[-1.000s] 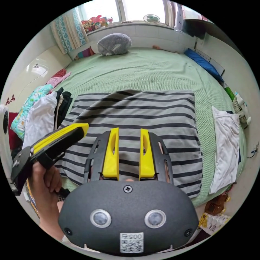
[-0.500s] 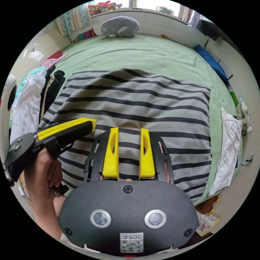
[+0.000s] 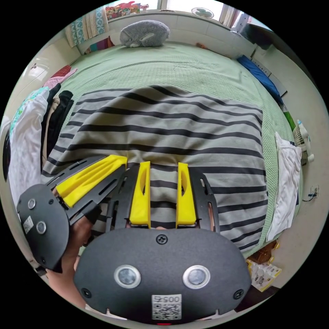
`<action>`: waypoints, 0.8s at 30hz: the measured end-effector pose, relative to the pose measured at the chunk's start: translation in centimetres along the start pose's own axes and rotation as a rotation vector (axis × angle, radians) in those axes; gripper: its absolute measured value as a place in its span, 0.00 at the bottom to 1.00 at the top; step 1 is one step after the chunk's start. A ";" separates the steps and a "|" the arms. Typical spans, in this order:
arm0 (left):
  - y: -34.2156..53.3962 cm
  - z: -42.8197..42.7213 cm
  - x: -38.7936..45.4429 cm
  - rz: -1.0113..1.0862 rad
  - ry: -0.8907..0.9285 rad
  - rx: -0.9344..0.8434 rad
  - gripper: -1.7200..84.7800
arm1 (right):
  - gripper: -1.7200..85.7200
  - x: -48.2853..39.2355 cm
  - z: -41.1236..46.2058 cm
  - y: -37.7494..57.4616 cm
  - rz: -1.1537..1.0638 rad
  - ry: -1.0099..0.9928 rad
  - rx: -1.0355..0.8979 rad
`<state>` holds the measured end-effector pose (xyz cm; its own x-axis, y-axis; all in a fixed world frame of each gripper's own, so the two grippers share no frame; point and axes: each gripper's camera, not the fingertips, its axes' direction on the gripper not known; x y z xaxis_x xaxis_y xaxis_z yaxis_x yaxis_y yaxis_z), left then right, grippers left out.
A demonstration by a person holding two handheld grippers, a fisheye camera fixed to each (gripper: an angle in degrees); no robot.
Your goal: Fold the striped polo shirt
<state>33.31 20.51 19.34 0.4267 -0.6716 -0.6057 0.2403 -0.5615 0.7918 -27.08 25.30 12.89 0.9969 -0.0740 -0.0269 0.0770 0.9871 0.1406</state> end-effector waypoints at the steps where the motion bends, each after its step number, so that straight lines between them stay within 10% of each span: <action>1: -0.1 0.0 0.2 0.009 -0.009 -0.005 0.01 | 0.16 0.0 0.1 0.0 -0.001 -0.002 0.003; 24: 1.5 -6.8 -5.1 -0.126 -0.075 0.067 0.01 | 0.15 1.1 -3.4 0.6 -0.114 -0.206 0.094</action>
<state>37.45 26.42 24.17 0.3298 -0.6264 -0.7063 0.2284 -0.6730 0.7035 -25.95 26.29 9.53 0.9631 -0.2209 0.1536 0.1806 0.9540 0.2395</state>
